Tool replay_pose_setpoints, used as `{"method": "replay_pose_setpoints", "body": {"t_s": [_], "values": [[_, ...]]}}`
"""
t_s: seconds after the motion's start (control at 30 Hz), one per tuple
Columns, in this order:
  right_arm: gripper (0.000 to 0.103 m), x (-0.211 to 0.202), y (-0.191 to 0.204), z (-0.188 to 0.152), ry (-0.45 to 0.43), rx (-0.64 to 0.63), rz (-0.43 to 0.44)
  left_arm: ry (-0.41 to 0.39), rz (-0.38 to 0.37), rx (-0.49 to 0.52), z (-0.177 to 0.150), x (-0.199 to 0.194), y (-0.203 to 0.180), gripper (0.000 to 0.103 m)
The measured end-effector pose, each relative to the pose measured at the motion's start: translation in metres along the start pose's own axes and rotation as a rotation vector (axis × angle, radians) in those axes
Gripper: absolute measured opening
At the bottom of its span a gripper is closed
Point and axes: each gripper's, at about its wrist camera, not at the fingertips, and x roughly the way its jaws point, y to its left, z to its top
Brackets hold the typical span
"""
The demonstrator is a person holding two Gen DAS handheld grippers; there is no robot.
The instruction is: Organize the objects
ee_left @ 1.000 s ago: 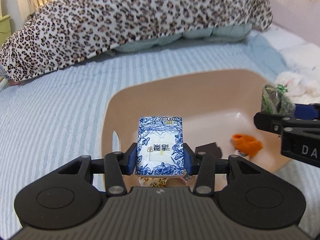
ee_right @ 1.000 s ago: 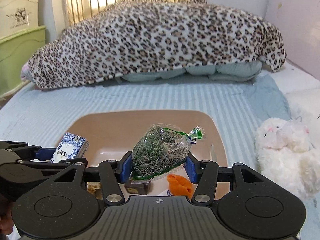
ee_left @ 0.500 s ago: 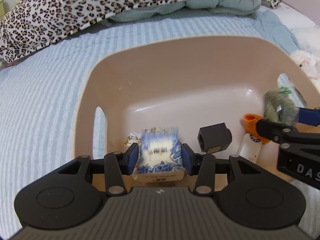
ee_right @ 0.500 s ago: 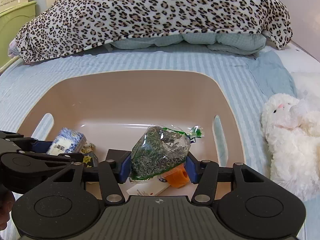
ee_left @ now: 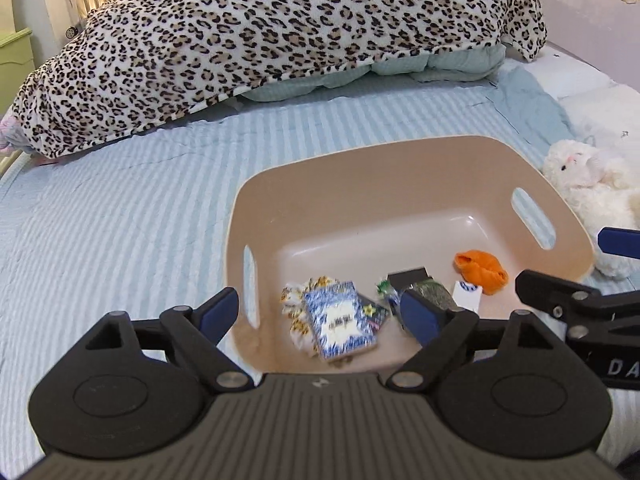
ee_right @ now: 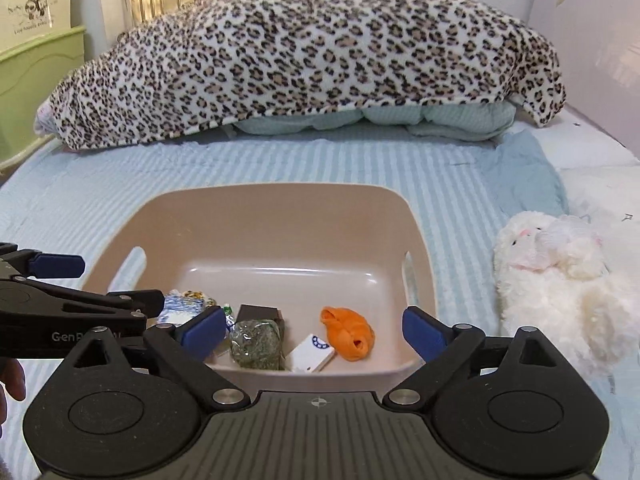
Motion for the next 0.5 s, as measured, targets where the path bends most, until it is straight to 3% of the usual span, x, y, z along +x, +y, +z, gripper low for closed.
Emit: {"method": "replay_pose_setpoints", "body": {"t_s": [0.23, 0.5], "values": [[0.098, -0.037, 0.008, -0.013, -0.029, -0.003, 0.015, -0.017, -0.009, -0.019, -0.020, -0.036, 0.004, 0.088], [0.101, -0.069, 0.014, -0.033, -0.002, 0.003, 0.037, -0.035, -0.011, -0.024, -0.044, -0.071, 0.006, 0.088]]}}
